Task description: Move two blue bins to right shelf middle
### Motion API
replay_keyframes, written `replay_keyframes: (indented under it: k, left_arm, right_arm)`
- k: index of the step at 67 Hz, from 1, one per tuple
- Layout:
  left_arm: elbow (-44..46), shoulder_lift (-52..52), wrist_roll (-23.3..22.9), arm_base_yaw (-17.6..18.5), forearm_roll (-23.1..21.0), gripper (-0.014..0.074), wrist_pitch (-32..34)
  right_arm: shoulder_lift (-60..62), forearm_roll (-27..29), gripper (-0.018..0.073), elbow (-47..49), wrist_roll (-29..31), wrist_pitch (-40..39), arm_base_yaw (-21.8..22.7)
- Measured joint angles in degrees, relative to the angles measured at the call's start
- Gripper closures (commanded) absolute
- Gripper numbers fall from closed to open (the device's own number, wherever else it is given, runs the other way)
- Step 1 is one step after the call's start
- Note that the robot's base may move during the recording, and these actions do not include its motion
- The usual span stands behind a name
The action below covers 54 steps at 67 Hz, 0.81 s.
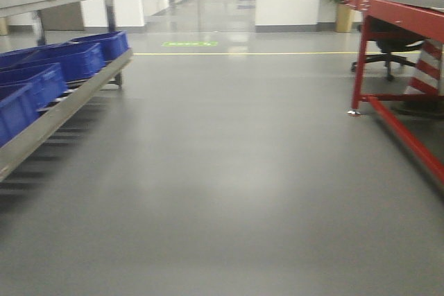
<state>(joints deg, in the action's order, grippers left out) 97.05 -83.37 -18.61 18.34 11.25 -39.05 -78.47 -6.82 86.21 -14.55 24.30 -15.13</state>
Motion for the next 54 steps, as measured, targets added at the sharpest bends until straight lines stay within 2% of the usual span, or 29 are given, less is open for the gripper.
replay_keyframes:
  k: [54]
  left_arm:
    - [0.0, 0.0, 0.0, 0.0, 0.1, 0.0707, 0.0]
  right_arm:
    - [0.0, 0.0, 0.0722, 0.0, 0.0, 0.0, 0.0]
